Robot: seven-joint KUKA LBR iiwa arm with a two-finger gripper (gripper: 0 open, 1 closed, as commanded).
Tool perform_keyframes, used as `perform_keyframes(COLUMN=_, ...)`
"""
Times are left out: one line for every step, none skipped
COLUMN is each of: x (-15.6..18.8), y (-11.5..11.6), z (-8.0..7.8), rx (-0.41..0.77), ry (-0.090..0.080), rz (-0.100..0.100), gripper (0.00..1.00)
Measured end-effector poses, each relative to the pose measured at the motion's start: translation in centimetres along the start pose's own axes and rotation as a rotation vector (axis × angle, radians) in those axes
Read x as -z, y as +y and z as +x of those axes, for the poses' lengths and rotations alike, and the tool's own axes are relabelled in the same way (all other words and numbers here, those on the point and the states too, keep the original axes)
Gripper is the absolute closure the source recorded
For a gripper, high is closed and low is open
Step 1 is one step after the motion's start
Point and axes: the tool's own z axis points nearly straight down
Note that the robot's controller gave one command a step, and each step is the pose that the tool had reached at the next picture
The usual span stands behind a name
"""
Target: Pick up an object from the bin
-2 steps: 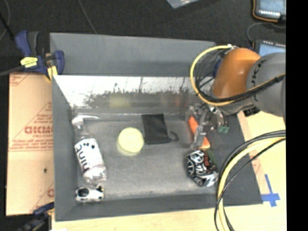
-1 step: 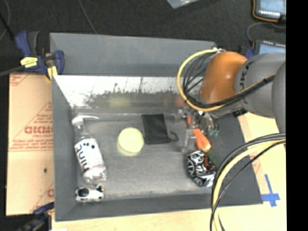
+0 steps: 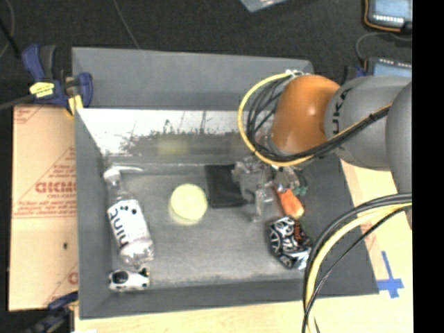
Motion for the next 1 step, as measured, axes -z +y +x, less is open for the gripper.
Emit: perform_keyframes(x=-0.03, y=0.10, z=-0.13, rx=0.070, ry=-0.001, rz=0.002, gripper=0.00)
